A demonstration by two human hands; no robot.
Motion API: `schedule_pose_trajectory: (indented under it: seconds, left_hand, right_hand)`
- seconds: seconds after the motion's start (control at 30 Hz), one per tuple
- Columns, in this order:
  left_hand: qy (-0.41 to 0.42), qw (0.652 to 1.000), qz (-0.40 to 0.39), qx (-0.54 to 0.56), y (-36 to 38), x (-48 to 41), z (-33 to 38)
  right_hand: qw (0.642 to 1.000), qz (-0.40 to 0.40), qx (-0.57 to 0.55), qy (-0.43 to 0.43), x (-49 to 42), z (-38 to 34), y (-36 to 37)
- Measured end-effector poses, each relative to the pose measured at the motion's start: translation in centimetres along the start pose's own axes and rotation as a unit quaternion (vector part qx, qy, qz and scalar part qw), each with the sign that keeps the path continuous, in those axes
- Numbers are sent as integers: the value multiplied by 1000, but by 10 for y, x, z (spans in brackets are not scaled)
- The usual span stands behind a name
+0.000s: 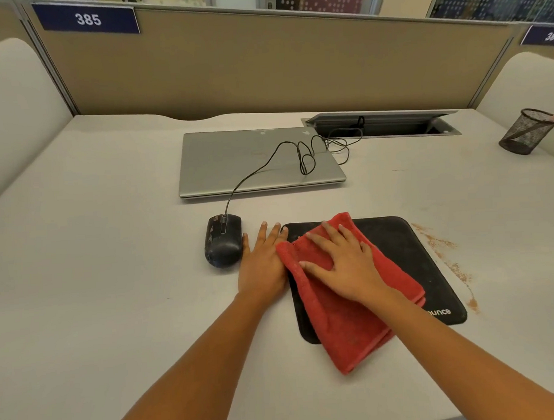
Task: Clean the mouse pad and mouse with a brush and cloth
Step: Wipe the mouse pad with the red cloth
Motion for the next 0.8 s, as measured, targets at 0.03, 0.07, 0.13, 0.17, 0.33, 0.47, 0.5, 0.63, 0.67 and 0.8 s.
schedule_pose_trajectory:
  seconds: [0.03, 0.07, 0.13, 0.17, 0.33, 0.47, 0.5, 0.63, 0.67, 0.8]
  left_hand:
    - [-2, 1000, -3, 3, 0, -1, 0]
    - [-3, 1000, -5, 4, 1, -2, -1]
    - [-5, 1000, -8, 5, 1, -3, -2]
    - [-5, 1000, -9, 6, 2, -4, -2]
    - [-7, 1000, -15, 5, 5, -5, -4]
    - [-27, 999, -7, 36, 3, -8, -8]
    - [-30, 998, -4, 46, 2, -8, -8]
    - [-30, 998, -1, 52, 2, -8, -9]
    - [-30, 998, 0, 55, 3, -9, -9]
    - [-28, 998, 8, 53, 3, -8, -8]
  right_hand:
    - [999, -29, 21, 15, -5, 2, 11]
    - [998, -39, 34, 22, -11, 1, 17]
    - [999, -24, 32, 17, -20, -3, 19]
    - [1000, -11, 28, 5, -22, -6, 17]
    - [987, 24, -75, -138, -10, -30, 5]
    - [963, -33, -140, -227, 18, -42, 6]
    - [957, -62, -149, -239, 24, -41, 9]
    - [930, -182, -232, -218, 38, -29, 13]
    - [930, -171, -250, -210, 38, -26, 8]
    - [988, -1, -113, -106, 30, 1, -3]
Point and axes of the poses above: each hand's wrist, its own x-axis away from the middle knuckle, its own y-axis out of the palm, z = x × y, the point moved 10 cm from there along -x, towards the middle knuckle, and after that the axes turned 9 degrees about -z, right-handed, at the moved point
